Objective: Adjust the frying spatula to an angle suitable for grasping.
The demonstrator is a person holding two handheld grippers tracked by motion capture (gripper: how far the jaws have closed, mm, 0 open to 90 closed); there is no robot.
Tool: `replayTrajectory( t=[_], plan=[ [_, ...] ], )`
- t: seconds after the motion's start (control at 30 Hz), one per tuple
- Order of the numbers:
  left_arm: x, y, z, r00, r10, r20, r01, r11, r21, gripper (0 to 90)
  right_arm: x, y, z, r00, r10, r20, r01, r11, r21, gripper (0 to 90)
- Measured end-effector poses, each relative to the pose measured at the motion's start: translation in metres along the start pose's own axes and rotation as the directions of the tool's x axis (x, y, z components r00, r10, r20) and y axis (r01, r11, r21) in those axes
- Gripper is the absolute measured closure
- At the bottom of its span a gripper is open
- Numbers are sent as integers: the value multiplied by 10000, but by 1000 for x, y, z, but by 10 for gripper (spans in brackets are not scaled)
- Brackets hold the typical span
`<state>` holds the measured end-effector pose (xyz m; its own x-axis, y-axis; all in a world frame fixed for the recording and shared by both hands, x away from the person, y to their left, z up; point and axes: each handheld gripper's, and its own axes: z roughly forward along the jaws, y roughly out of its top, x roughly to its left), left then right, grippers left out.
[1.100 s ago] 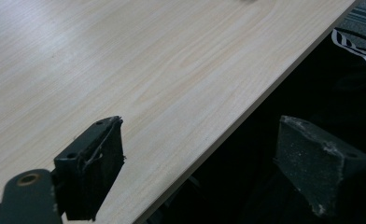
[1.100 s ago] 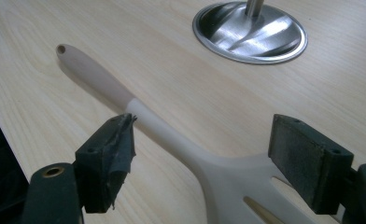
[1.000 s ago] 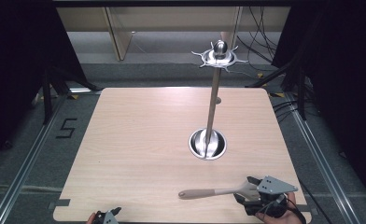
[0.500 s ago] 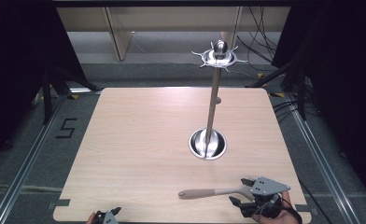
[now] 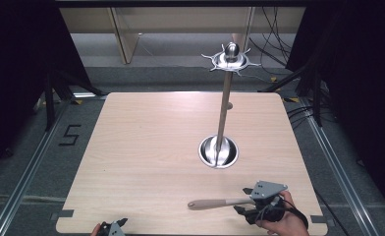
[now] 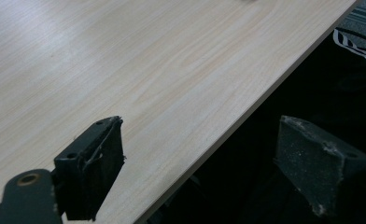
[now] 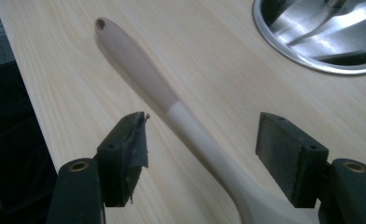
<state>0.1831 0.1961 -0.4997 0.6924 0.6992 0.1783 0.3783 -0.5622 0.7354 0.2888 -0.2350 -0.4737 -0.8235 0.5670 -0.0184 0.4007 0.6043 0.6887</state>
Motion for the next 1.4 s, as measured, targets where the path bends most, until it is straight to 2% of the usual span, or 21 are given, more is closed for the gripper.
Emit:
replayTrajectory(
  t=[0.03, 0.07, 0.1, 0.17, 0.2, 0.23, 0.3, 0.5, 0.53, 0.63, 0.8, 0.83, 0.87, 0.93, 0.97, 1.07, 1.17, 1.23, 1.27, 1.33, 1.4],
  plan=[
    [0, 0, -1, 9999, 79, 138, -79, 10000, 1, 148, 0, 2, 3, 9998, -139, -112, 140, 9999, 57, 368],
    [4, 2, -3, 9979, 583, 274, -589, 9980, 209, 148, 1, 4, 7, 9996, -188, -190, 189, 9998, 65, 384],
    [3, 2, -4, 9979, 592, 253, -597, 9980, 204, 148, 2, 9, 12, 9990, -393, -228, 404, 9979, 515, 392],
    [3, 1, -4, 9980, 571, 253, -575, 9982, 161, 148, 2, 11, 16, 9981, -568, -238, 581, 9965, 602, 395],
    [-1, 0, -1, 9997, -190, 166, 192, 9997, -130, 148, 3, 12, 19, 9973, -677, -270, 694, 9954, 665, 401],
    [1, 0, -2, 9998, 89, 166, -88, 9999, -69, 148, 3, 16, 24, 9962, -637, -600, 684, 9945, 793, 423],
    [0, 0, -1, 10000, -58, 70, 59, 9999, -158, 148, 5, 17, 26, 9969, -532, -582, 585, 9940, 921, 428],
    [1, 0, -2, 10000, 41, 82, -40, 9999, -103, 148, 3, 27, 36, 9893, -1100, -959, 1220, 9840, 1295, 511],
    [1, 0, -1, 9999, 28, 99, -27, 9999, -130, 148, 2, 31, 40, 9806, -1535, -1216, 1687, 9775, 1264, 544],
    [1, 0, -2, 9999, -24, 119, 26, 10000, -90, 148, 4, 33, 41, 9813, -1458, -1254, 1646, 9739, 1563, 560],
    [3, 0, -2, 9993, 344, 112, -344, 9994, 29, 148, 3, 38, 45, 9705, -2033, -1295, 2274, 9503, 2126, 581],
    [1, 0, -2, 9998, -19, 191, 21, 9999, -99, 148, 5, 37, 45, 9733, -1979, -1166, 2191, 9523, 2126, 586],
    [2, 1, -3, 9998, 78, 182, -80, 9999, 67, 148, 4, 38, 47, 9645, -2259, -1368, 2514, 9440, 2137, 592],
    [2, 0, -3, 9998, 158, 146, -156, 9998, -93, 148, 7, 39, 48, 9665, -2198, -1325, 2468, 9376, 2450, 605],
    [2, 0, -3, 9999, 17, 124, -15, 9999, -166, 148, 7, 40, 50, 9595, -2400, -1474, 2703, 9320, 2416, 607],
    [2, 1, -3, 9998, 75, 189, -73, 9999, -107, 148, 8, 41, 52, 9581, -2427, -1519, 2758, 9246, 2629, 606],
    [0, 0, -2, 9997, -198, 141, 201, 9996, -202, 148, 8, 43, 55, 9485, -2700, -1658, 3082, 9076, 2850, 613],
    [3, 1, -3, 9996, 192, 222, -192, 9998, 33, 148, 8, 43, 55, 9493, -2673, -1652, 3058, 9068, 2900, 617],
    [1, 0, -3, 9998, 4, 208, -4, 10000, -22, 148, 7, 44, 55, 9460, -2641, -1881, 3112, 9026, 2976, 621],
    [3, 0, -2, 9996, 268, 130, -269, 9996, 66, 148, 6, 44, 56, 9473, -2491, -2016, 3027, 9019, 3081, 631],
    [1, 0, -3, 9994, -225, 270, 226, 9997, -18, 148, 4, 46, 58, 9424, -2607, -2097, 3166, 8975, 3070, 643]
  ],
)
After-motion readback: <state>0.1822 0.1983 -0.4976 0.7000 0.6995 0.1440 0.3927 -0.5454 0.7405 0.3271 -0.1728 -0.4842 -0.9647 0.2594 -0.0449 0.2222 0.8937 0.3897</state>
